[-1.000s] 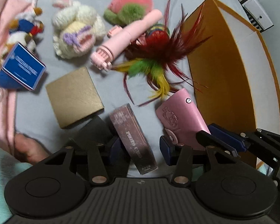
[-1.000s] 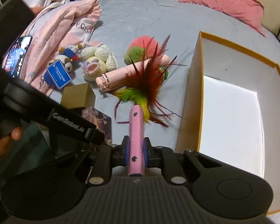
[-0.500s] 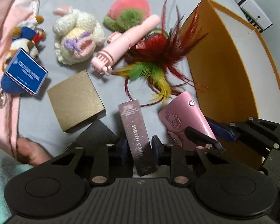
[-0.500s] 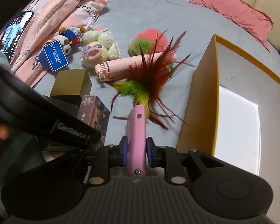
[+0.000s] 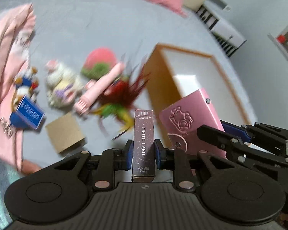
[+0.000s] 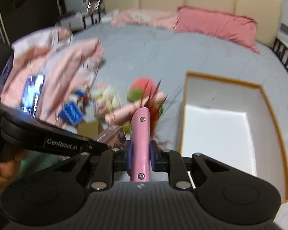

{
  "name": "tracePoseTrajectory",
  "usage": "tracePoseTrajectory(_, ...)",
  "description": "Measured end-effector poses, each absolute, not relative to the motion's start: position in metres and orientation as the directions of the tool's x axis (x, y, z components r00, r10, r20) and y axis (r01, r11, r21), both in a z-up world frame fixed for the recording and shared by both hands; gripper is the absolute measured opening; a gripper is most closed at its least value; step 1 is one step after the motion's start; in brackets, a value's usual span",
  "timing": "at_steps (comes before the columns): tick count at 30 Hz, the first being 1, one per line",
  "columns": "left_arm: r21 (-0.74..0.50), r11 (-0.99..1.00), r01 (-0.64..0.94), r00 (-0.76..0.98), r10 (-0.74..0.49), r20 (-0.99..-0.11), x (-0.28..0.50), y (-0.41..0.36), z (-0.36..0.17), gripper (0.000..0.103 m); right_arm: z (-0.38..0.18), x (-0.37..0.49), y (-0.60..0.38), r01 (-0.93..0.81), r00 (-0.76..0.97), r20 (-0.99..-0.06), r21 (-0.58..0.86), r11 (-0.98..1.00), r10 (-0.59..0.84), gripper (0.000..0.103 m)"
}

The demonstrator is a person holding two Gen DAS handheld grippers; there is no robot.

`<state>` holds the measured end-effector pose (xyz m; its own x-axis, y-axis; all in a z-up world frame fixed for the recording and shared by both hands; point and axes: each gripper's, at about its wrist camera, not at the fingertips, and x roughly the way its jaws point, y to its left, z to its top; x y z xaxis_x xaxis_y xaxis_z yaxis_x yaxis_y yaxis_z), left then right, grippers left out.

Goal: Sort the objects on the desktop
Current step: 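Carry the photo card box and pink case over the orange-rimmed box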

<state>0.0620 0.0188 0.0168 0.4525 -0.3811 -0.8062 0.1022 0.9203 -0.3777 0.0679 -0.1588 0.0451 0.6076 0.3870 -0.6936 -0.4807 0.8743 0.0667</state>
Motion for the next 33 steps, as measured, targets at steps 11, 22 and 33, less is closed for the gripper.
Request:
tracePoseTrajectory(11, -0.491, 0.831, 0.263, 0.42, -0.557, -0.717, 0.094, -0.065, 0.053, 0.025, 0.077, 0.07, -0.237, -0.262, 0.755, -0.612, 0.048, 0.964, 0.236, 0.019)
tracePoseTrajectory(22, -0.402, 0.884, 0.241, 0.289, -0.46, -0.839, 0.117, -0.125, -0.011, 0.025, 0.014, 0.102, -0.272, -0.158, 0.674, -0.72, 0.084, 0.984, 0.169, 0.019)
tracePoseTrajectory(33, -0.259, 0.937, 0.234, 0.32, -0.326, -0.89, 0.118, -0.103, -0.018, 0.025, -0.018, 0.108, -0.247, -0.167, 0.6, -0.769, 0.15, 0.974, 0.222, 0.019)
